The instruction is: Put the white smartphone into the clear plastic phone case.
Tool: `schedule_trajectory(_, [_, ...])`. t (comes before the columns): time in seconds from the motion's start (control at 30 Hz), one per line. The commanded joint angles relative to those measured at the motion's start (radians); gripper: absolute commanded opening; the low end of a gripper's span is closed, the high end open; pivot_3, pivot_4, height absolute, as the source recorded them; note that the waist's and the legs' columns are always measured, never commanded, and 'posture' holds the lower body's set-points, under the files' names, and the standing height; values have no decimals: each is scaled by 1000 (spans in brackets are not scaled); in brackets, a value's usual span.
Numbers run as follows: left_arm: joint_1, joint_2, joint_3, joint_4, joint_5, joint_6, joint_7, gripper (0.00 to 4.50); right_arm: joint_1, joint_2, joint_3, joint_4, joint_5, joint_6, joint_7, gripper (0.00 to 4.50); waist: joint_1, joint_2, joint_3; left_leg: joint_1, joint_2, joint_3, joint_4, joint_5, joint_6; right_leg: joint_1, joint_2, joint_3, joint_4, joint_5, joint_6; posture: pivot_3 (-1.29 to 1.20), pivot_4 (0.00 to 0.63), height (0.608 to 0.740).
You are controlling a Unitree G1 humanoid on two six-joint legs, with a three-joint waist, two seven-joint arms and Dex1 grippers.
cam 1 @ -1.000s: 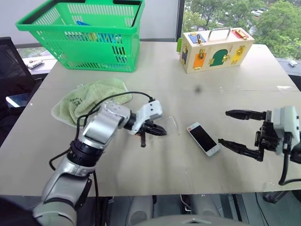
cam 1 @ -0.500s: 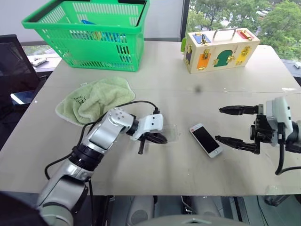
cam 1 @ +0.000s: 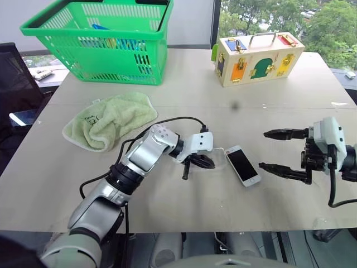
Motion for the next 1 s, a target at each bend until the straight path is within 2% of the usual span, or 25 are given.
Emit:
schedule_trajectory(0.03, [-14,-13,49,-38,-53,10,-3,1303,-18,10,3,-19,-14,10,-40,4500,1,0,0,0,0,0,0,0,0,0,0,0,0,0,0,0,150,740])
schedule_trajectory(0.2, [50,36,159,-123,-160,8,-23,3770,4,23,86,-100,-120,57,-169,4500,-1,0,0,-1,0,0,0,0,0,0,0,0,0,0,0,0,150,740])
schedule_trajectory(0.27, [103,100,226,-155,-202,-8,-48,4442,-4,77,135,-129,-58,193,-273,4500,-10,0,0,0,1,0,0,0,0,-1,0,0,0,0,0,0,150,740])
schedule_trajectory(0.4, [222,192,338,-218,-258,-44,-38,4442,20,212,250,-161,-178,291,-511,4500,-17,2,0,1,3,0,-1,0,0,-1,1,0,1,0,-1,0,150,740])
schedule_trajectory(0.57, [339,198,482,-298,-387,-32,1,4442,29,341,315,-190,-278,393,-717,4500,-7,2,0,-1,3,1,0,0,0,-1,-1,0,0,0,0,0,150,740])
schedule_trajectory(0.67, [385,225,546,-349,-480,4,-17,4442,35,395,331,-215,-270,485,-770,4500,-1,2,0,-1,3,1,0,0,0,-1,-1,0,0,0,0,0,150,740])
schedule_trajectory(0.8, [409,282,598,-364,-565,35,-59,4442,37,403,351,-230,-272,576,-787,4500,1,2,0,0,3,0,0,0,0,-1,-1,-1,0,0,-1,0,150,740])
schedule_trajectory(1.0, [461,342,626,-393,-603,41,-62,4442,70,410,448,-192,-326,648,-834,4500,0,1,-1,1,3,1,-1,0,0,-1,0,0,0,-1,-1,0,150,740])
